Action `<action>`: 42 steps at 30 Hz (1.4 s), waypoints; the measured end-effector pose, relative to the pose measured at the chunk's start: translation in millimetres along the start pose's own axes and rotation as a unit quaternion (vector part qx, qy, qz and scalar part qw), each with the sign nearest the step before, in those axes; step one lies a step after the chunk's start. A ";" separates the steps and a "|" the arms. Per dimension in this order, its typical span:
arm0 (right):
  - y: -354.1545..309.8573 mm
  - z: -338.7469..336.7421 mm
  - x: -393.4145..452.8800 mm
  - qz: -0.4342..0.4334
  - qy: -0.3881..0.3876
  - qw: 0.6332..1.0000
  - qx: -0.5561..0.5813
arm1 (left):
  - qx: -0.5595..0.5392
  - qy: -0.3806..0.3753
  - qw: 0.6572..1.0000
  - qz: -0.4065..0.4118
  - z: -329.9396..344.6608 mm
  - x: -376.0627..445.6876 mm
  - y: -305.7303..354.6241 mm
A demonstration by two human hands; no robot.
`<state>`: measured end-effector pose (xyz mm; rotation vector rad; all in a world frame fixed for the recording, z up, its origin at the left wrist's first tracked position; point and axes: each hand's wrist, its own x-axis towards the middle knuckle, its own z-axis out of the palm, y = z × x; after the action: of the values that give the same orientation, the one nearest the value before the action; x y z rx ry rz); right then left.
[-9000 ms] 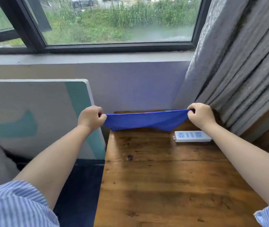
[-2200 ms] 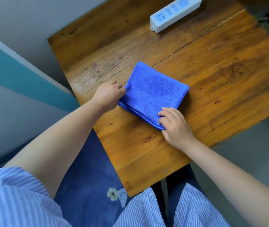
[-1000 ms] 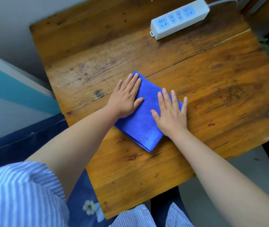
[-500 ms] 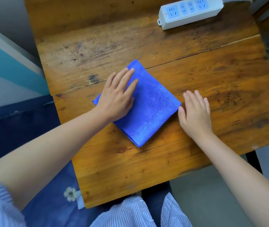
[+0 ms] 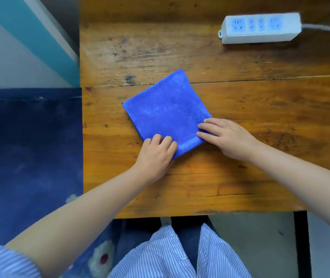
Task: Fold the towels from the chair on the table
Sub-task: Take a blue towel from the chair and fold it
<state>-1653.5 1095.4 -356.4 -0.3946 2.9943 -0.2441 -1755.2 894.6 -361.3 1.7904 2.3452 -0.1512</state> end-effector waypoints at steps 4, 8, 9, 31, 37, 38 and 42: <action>13.7 -6.3 11.3 -0.057 -0.010 0.998 -0.017 | 0.021 0.025 0.998 -0.046 2.7 -1.3 6.5; 10.5 -7.2 16.3 -0.078 -0.025 0.996 -0.024 | 0.015 0.029 0.997 -0.077 4.0 -2.8 13.0; 9.5 -7.5 16.2 -0.066 -0.031 0.997 -0.013 | 0.014 0.027 0.996 -0.086 4.4 -2.9 15.4; -61.3 -55.9 42.8 0.056 0.007 0.973 0.223 | -0.134 0.228 0.941 -0.210 -44.1 -111.6 24.5; -164.5 -77.6 59.5 -0.086 0.042 0.981 0.168 | -0.267 0.173 0.836 -0.447 -65.2 -231.5 39.9; -185.3 -79.7 58.7 -0.108 0.045 0.980 0.162 | -0.193 0.182 0.864 -0.428 -72.1 -256.5 49.4; -271.8 -87.0 42.8 -0.174 0.051 0.972 0.149 | 0.028 0.170 0.903 -0.393 -84.4 -353.0 105.0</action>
<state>-1638.7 837.4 -227.8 -0.8935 2.8962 -0.7560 -1571.6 605.7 -201.6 0.8175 3.2125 -0.0075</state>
